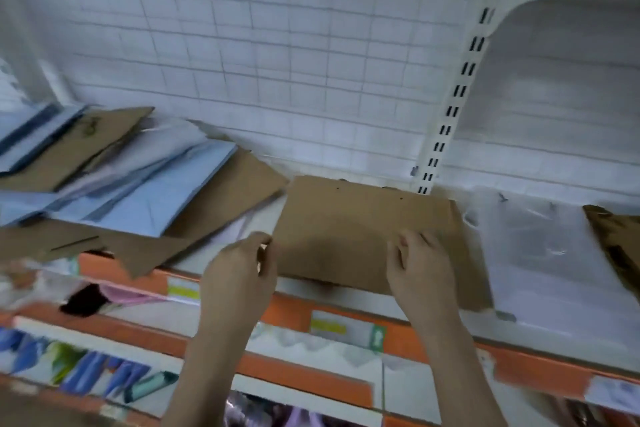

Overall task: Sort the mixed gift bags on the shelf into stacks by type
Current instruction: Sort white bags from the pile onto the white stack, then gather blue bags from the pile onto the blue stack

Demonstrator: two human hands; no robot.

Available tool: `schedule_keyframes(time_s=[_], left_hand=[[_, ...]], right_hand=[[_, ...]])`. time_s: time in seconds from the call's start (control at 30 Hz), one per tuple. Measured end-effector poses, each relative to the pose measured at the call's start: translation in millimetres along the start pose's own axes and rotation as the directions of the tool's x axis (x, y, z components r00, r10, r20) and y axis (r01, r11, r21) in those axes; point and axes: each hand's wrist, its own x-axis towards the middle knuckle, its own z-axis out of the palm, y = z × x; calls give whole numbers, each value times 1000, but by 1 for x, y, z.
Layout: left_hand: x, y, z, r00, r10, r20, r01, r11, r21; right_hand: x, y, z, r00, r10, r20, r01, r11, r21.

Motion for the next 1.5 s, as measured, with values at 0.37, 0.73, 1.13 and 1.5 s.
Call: schedule_keyframes(time_s=[0.37, 0.73, 1.13, 1.5], left_hand=[[24, -219, -144, 963, -182, -198, 194, 980, 44], [63, -364, -200, 914, -292, -281, 335, 935, 118], [160, -460, -228, 936, -238, -258, 269, 959, 94], [245, -536, -237, 876, -477, 66, 451, 861, 236]], right_hand=[[-13, -242, 116, 975, -201, 93, 178, 961, 209], [14, -400, 207, 927, -363, 95, 309, 882, 356], [47, -493, 262, 952, -293, 93, 254, 919, 301], [31, -528, 284, 995, -16, 102, 1, 989, 148]])
